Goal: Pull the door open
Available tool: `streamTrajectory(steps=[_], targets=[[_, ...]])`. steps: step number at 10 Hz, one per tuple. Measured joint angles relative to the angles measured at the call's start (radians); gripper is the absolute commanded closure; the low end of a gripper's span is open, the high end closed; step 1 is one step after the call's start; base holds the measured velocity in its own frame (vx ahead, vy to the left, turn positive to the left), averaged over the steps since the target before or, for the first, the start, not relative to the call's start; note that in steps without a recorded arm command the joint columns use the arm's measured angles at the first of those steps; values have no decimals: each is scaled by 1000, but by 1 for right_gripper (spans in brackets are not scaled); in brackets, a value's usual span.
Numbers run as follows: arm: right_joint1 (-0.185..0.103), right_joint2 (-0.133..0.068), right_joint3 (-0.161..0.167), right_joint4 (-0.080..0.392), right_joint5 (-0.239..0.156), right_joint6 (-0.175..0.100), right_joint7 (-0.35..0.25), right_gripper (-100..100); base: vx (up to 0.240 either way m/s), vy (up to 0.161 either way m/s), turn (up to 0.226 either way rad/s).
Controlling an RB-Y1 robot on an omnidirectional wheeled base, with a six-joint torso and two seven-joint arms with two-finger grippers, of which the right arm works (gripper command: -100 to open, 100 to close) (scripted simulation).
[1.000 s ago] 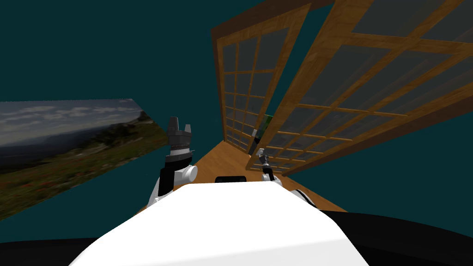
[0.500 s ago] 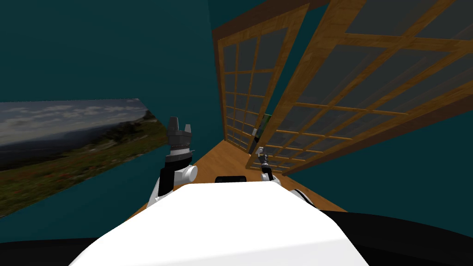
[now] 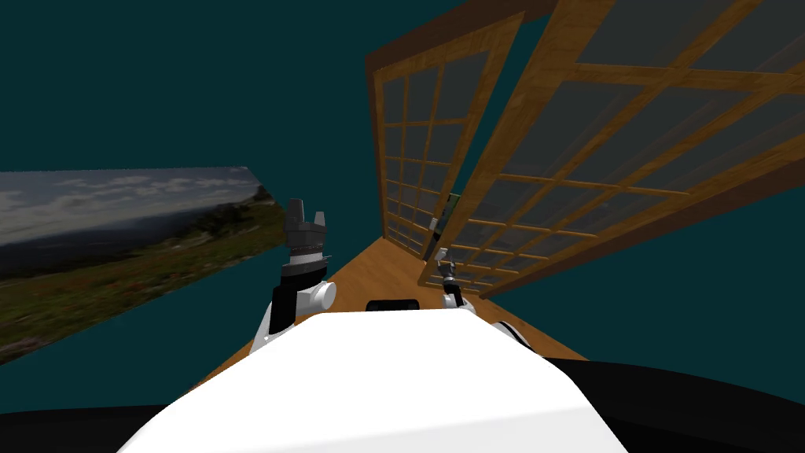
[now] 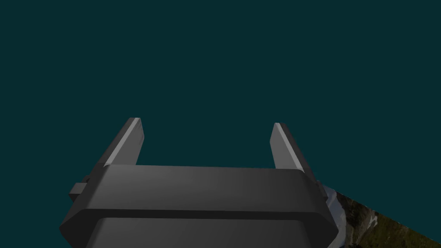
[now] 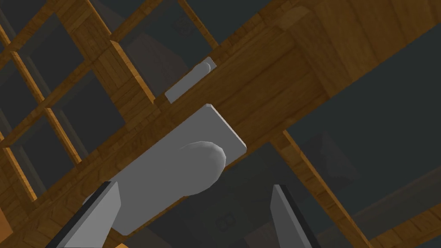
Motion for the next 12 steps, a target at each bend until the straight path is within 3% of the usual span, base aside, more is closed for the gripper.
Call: streamTrajectory(steps=[12], targets=[[3, 30, 40, -54, -111, 40, -300, -100, -60, -21, 33]])
